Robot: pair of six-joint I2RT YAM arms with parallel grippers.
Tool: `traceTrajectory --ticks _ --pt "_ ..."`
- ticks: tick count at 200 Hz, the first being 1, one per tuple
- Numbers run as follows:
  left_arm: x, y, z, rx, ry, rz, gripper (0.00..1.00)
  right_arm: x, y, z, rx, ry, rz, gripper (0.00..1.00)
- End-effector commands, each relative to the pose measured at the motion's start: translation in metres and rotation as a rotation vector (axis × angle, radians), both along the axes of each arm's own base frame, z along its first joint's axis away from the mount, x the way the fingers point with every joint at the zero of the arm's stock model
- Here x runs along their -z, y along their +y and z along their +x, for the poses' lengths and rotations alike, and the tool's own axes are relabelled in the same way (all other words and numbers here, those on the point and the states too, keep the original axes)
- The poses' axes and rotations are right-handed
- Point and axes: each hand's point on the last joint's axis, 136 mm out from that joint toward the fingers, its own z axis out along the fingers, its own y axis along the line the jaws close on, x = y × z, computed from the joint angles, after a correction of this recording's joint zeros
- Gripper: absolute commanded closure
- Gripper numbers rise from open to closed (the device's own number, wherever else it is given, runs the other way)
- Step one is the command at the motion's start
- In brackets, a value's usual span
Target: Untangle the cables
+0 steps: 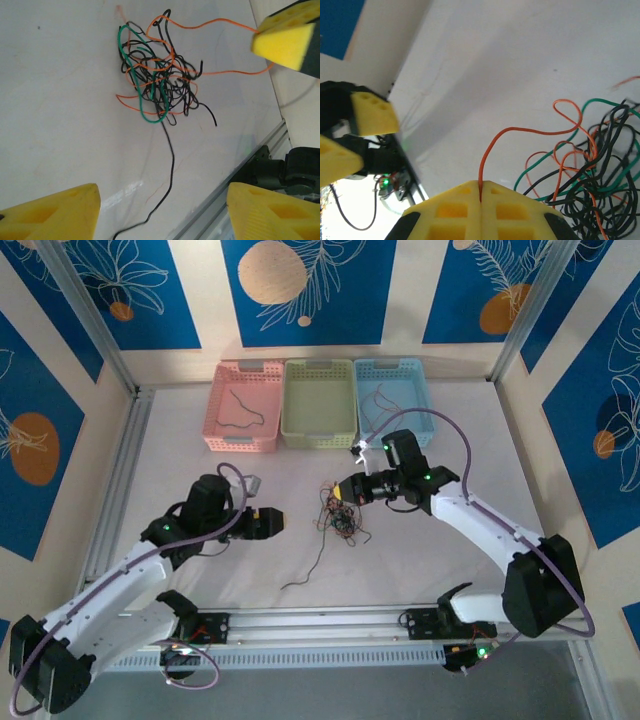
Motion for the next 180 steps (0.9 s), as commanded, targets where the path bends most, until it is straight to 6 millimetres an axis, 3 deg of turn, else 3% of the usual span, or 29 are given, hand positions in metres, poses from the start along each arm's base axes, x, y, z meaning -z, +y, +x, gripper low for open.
traceTrajectory --ticks 1,25,69,143,180 --pt "-0.005 -0.022 0.0 0.069 -0.025 -0.066 0.39 -0.018 0.008 -0.013 -0.066 0.001 0.083 1.0" --pt "0.006 -0.041 0.002 0.129 -0.018 -0.054 0.39 -0.013 0.004 -0.009 -0.026 0.012 0.069 1.0" --pt "0.035 -0.074 0.015 0.158 0.035 -0.055 0.42 0.008 -0.022 0.008 0.122 0.077 0.029 1.0" --pt "0.073 -0.11 0.053 0.13 0.103 -0.05 0.51 0.02 -0.049 0.008 0.198 0.089 -0.003 1.0" --pt "0.091 -0.127 0.056 0.151 0.172 -0.095 0.55 0.019 -0.058 0.007 0.229 0.087 0.006 1.0"
